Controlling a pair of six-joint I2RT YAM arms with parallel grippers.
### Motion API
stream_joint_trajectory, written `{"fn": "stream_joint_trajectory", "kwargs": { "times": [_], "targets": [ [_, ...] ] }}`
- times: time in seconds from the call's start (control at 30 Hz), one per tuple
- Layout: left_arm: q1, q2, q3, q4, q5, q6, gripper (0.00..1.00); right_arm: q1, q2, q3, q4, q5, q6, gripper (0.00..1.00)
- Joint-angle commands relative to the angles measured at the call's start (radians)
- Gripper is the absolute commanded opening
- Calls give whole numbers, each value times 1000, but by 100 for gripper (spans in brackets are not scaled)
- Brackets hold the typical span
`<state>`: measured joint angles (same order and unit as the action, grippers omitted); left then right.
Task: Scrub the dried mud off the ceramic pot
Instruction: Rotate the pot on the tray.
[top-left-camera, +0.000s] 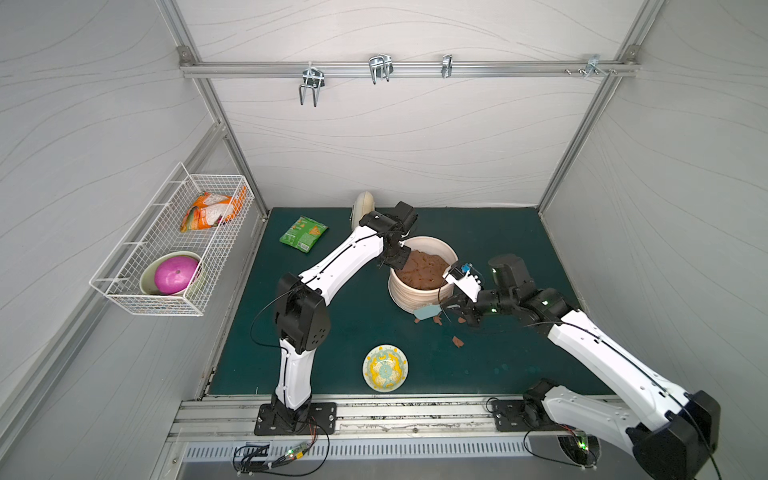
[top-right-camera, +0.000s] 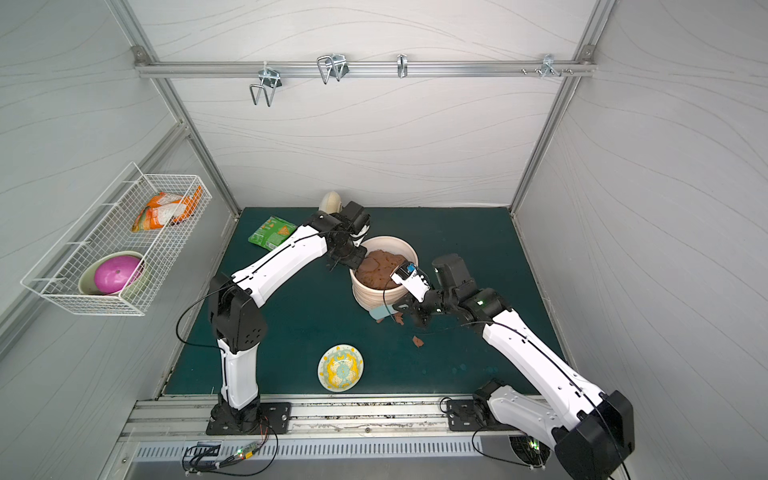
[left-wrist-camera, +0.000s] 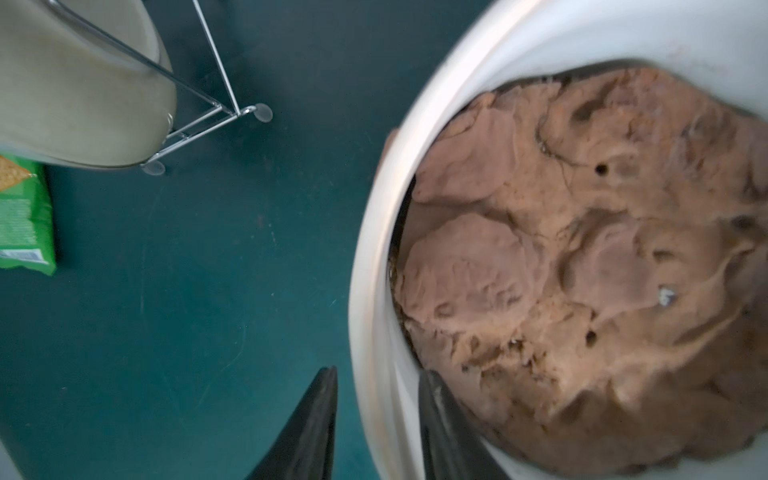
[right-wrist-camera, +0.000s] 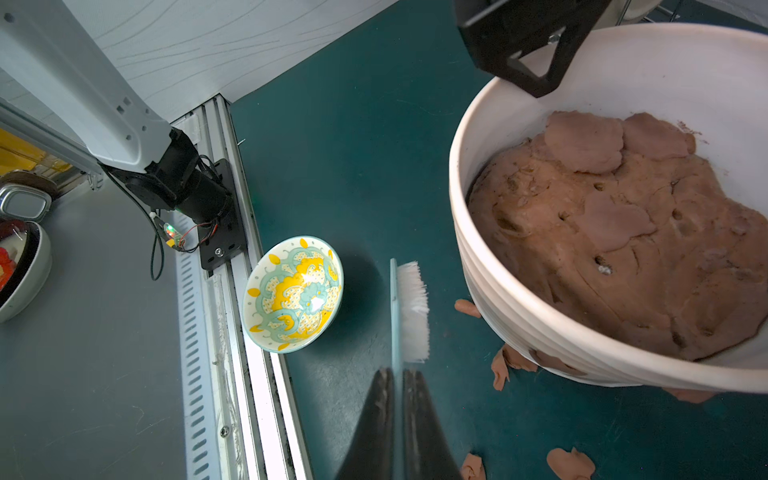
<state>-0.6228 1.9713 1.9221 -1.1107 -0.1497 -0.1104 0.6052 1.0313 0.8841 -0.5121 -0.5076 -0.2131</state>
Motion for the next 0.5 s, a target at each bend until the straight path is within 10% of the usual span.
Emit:
{"fn": "stream_joint_trajectory", "kwargs": {
  "times": [0.0,0.23,0.47],
  "targets": [
    [-5,-49,30,-37,30,-110,55,8,-43,-35,30,8,23,0],
    [-16,-56,35,-166,85,-658,68,10,-100,-105,78,8,60,0],
    [-68,-54,32,-228,106,-982,59,25,-95,-69,38,21,57,0]
  ]
}}
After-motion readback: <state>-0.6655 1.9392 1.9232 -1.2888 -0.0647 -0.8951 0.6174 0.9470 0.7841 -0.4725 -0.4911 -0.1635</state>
